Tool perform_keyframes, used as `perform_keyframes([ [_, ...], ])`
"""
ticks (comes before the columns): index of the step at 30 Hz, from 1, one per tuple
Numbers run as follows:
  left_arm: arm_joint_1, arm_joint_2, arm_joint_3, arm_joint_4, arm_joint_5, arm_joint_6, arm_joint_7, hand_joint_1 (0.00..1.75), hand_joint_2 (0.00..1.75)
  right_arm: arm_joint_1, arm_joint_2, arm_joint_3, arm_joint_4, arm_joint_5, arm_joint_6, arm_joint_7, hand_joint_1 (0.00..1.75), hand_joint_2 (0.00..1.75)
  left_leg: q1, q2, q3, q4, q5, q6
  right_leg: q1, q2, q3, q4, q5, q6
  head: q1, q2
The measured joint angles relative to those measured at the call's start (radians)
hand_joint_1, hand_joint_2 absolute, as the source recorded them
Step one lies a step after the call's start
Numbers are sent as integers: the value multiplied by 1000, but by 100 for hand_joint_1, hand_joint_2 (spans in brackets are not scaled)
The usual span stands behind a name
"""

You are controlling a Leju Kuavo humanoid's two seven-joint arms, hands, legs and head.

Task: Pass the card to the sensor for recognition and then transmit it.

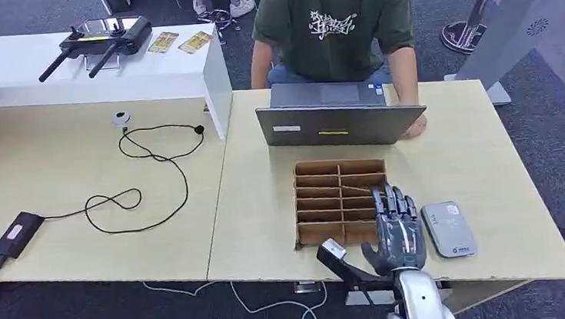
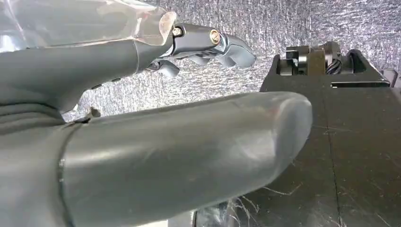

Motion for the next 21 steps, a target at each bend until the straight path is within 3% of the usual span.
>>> perform_keyframes([
  [21, 1, 2, 0, 0, 7, 2, -1, 0, 0, -7, -1, -1, 22, 0, -18, 0, 0, 175, 0, 0, 0, 0, 0, 0, 0, 0, 0, 0, 0, 0, 0, 0],
])
